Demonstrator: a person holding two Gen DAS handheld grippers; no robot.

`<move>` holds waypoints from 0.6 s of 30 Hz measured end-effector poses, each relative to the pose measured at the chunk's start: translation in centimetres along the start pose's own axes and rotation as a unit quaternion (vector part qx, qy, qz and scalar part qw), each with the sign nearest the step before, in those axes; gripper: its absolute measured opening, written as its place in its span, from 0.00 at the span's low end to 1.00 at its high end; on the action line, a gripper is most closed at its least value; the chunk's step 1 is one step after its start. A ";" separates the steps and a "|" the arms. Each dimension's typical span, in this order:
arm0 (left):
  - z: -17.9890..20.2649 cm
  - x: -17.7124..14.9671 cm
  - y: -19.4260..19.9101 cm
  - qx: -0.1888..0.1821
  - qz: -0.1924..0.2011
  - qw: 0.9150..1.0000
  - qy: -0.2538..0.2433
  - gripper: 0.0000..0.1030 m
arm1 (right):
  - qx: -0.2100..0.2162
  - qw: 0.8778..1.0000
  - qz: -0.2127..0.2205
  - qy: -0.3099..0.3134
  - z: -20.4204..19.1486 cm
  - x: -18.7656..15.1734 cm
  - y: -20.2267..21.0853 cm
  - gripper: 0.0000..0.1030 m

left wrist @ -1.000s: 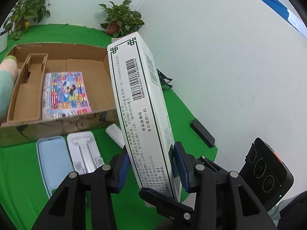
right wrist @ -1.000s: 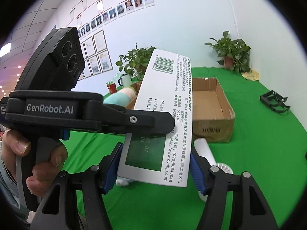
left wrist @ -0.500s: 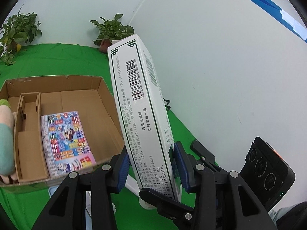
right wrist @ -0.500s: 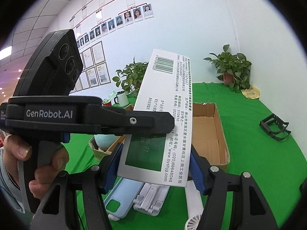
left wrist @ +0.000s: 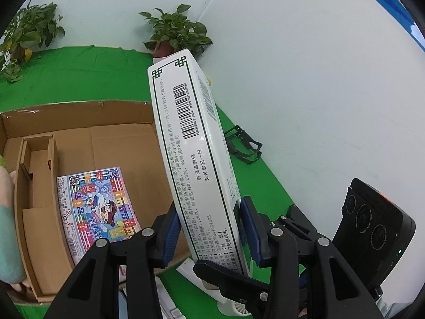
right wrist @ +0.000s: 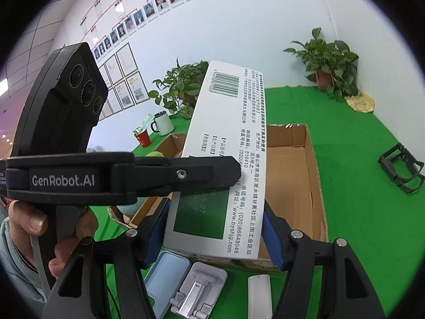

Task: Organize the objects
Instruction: 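Carry the white box into the large box beside the board-game box with both tools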

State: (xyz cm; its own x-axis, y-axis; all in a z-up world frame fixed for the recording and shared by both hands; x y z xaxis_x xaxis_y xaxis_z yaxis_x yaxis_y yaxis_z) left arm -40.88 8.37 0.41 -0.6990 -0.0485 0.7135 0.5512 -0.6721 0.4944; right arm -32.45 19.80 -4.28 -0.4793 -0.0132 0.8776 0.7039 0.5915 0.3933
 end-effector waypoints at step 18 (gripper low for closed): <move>-8.0 -3.0 -9.8 0.019 -0.085 0.994 0.072 0.39 | 0.015 0.987 -0.130 -0.091 5.1 -4.6 -7.0 0.62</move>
State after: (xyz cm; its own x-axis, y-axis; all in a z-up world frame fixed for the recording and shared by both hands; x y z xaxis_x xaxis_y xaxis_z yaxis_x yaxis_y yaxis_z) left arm -47.86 9.19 -10.51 -0.8403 -0.0436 0.5403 0.4341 -0.6510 0.6227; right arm -37.79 19.83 -12.44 -0.7297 -0.0247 0.6833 0.5297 0.6114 0.5879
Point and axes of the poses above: each gripper's, at about its wrist camera, not at the fingertips, and y roughly against the way its jaws point, z to its right, x to its top, the point moved 3 cm from there along -y, roughly the way its jaws point, and after that the axes turned 11 degrees about z, right-handed, at the moved point
